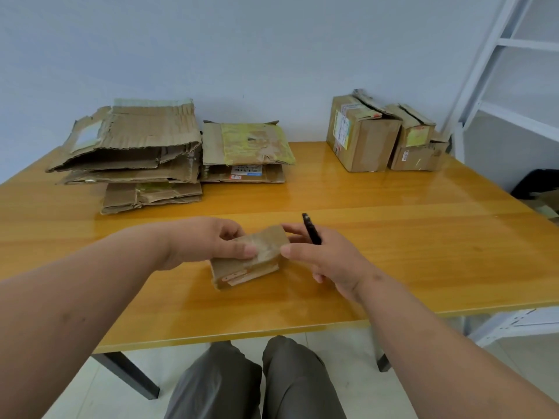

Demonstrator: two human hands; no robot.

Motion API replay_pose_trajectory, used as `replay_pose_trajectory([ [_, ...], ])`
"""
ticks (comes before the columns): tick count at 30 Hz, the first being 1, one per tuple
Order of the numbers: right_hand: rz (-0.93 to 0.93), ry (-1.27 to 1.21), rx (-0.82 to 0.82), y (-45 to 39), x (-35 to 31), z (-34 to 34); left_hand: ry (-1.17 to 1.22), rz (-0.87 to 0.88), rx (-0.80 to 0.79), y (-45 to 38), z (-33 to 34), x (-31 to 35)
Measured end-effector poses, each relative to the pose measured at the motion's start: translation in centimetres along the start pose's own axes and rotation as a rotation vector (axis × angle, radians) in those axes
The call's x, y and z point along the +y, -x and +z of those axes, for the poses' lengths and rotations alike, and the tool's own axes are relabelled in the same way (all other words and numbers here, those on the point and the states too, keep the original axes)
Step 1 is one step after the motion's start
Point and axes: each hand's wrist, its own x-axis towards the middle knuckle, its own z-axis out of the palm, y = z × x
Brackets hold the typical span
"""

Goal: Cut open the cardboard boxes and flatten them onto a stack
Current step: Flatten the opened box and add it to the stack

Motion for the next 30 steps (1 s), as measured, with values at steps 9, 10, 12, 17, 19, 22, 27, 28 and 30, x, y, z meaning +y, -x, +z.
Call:
replay_pose_trajectory([
  [9,0.120,0.183,0.103,-1.2,-0.3,1.0,-0.400,0.190,0.399,-0.1,0.9,0.4],
  [10,0.115,0.208,0.111,-1.1,-0.3,1.1,-0.481,0.204,0.391,0.0,1.0,0.5],
  [12,0.094,0.249,0.151,-0.9,-0.2,1.0,-0.585,0.172,0.348,0.1,1.1,0.4],
  [17,0.037,0.374,0.211,-0.5,0.4,0.2,-0.479,0.133,0.314,-0.4,1.2,-0.4],
  [19,-0.026,0.496,0.226,-0.4,1.1,-0.1,-0.457,0.176,0.316,-0.4,1.3,-0.7],
  [22,-0.115,0.551,0.260,-0.1,1.8,-0.2,-0.452,0.197,0.323,-0.5,1.4,-0.9],
  [27,-0.198,0.534,0.304,-0.4,2.1,0.2,-0.432,0.202,0.309,-0.7,1.4,-1.0],
  [28,-0.208,0.541,0.304,-0.5,2.1,0.2,-0.429,0.204,0.308,-0.8,1.4,-1.1],
  [30,-0.219,0.552,0.305,-0.6,2.2,0.2,-0.432,0.205,0.306,-0.9,1.4,-1.2],
])
